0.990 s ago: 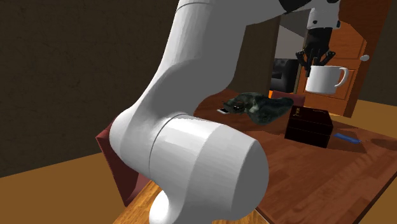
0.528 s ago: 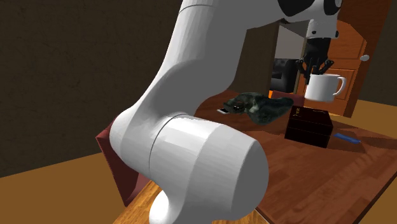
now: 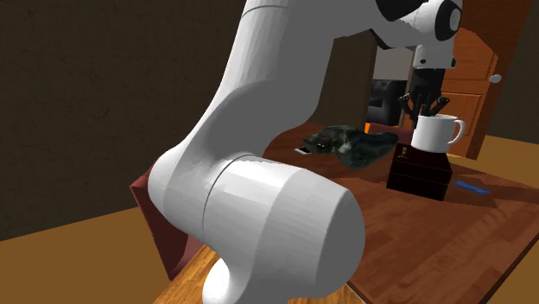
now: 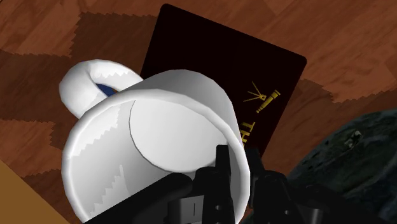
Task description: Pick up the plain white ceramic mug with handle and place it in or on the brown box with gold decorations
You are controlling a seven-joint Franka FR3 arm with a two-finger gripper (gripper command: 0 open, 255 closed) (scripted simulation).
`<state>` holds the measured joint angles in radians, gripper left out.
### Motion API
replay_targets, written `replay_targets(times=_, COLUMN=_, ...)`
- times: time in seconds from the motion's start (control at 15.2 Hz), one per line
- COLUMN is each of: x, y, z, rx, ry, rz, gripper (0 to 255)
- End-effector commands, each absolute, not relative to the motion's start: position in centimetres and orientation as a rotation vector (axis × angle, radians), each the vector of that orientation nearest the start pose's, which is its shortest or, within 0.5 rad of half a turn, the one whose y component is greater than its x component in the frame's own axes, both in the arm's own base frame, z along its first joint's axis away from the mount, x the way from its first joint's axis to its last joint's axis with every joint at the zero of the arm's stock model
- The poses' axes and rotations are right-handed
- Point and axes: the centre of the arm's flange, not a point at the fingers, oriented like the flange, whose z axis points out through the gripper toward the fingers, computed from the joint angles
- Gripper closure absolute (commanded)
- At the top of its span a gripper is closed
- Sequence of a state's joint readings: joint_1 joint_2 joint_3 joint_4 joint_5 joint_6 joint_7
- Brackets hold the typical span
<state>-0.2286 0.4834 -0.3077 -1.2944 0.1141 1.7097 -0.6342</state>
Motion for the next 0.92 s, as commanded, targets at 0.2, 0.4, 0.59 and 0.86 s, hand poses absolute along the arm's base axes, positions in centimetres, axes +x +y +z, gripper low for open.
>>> replay_targets(times=0.2, x=61.9, y=-30.4, z=45.3, rx=-3.135, ry=-0.172, rz=0.085, gripper=255)
replay_targets(times=0.4, x=61.9, y=-30.4, z=45.3, rx=-3.135, ry=-0.172, rz=0.085, gripper=255)
replay_targets(times=0.59, x=61.9, y=-30.4, z=45.3, rx=-3.135, ry=-0.172, rz=0.085, gripper=255)
replay_targets(times=0.86, x=61.9, y=-30.4, z=45.3, rx=-3.135, ry=-0.172, rz=0.085, gripper=0)
